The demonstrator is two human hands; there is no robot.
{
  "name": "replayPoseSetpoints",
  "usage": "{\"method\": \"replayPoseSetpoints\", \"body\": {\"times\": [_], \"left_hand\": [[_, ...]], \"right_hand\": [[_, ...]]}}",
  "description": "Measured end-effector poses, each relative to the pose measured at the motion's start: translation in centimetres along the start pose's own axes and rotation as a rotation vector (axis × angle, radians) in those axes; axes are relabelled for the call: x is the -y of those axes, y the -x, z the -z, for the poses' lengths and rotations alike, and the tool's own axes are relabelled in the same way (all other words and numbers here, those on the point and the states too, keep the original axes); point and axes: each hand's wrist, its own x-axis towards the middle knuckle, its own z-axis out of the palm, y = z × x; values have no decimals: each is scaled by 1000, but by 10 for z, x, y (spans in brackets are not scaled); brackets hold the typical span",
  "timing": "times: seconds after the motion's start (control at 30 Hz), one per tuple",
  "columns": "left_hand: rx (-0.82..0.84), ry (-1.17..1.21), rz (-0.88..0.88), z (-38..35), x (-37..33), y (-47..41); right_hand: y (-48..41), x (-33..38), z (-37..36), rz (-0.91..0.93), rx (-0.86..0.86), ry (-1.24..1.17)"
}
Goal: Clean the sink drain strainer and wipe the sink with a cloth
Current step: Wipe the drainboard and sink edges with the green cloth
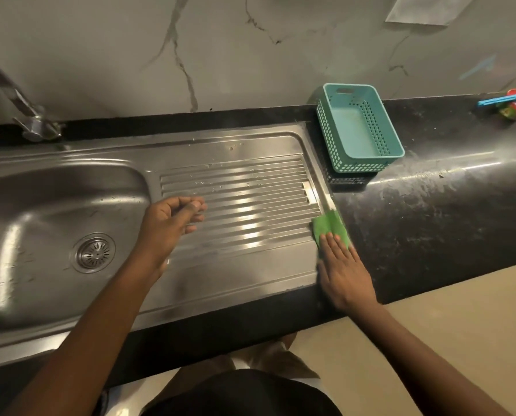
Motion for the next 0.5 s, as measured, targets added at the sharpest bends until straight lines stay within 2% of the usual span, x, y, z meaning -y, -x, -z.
{"method": "replayPoseSetpoints", "body": {"times": [0.17,0.5], "left_hand": [[-48,12,47,16,7,4],[-240,6,30,40,-3,22]], "right_hand": [[22,28,-16,-90,14,-167],[-99,51,10,-58,-52,-251]]}}
